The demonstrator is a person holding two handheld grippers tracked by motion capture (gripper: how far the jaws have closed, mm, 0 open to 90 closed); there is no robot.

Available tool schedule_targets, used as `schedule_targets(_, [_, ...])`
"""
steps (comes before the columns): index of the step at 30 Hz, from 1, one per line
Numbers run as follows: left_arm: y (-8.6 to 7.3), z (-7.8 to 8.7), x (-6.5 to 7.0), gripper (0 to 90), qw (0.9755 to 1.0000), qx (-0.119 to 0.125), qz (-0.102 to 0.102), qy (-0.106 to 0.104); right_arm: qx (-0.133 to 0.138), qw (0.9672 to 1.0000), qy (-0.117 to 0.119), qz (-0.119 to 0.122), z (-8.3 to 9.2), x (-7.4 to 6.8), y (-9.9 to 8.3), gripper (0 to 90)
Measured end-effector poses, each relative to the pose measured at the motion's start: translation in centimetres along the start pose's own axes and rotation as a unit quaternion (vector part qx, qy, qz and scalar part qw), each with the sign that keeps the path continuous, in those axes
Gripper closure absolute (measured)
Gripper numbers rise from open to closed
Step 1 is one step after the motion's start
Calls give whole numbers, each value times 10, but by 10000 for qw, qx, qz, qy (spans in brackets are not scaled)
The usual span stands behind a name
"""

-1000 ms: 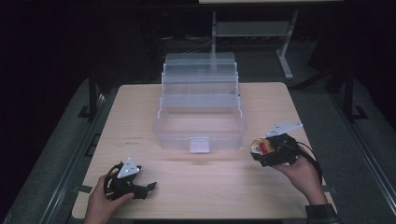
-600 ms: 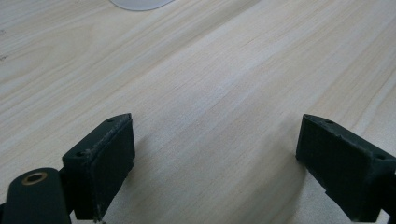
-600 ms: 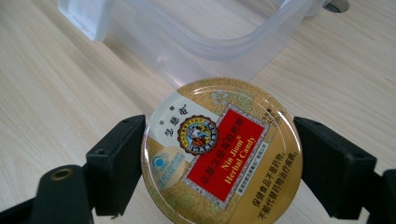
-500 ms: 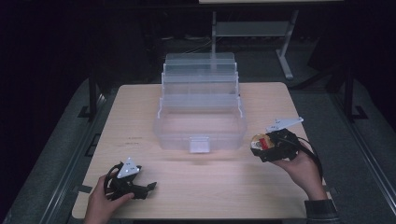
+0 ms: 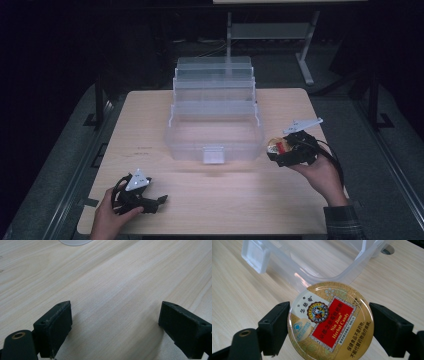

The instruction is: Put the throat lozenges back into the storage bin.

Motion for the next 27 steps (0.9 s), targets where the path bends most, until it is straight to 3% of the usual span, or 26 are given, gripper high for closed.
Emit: schedule_targets(27, [0,0,0,108,10000,-13,-24,-1,29,9999,131,20,-16,-3,40,198])
Point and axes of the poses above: each handheld gripper's, and its own axes: z roughly backward along the jaws, y roughly out of its top, x roughly to its right, the point moved 4 cm from there along -z, roughly forward along the jaws, and after that the axes turned 11 degrees about -z, right-handed, at the moved point
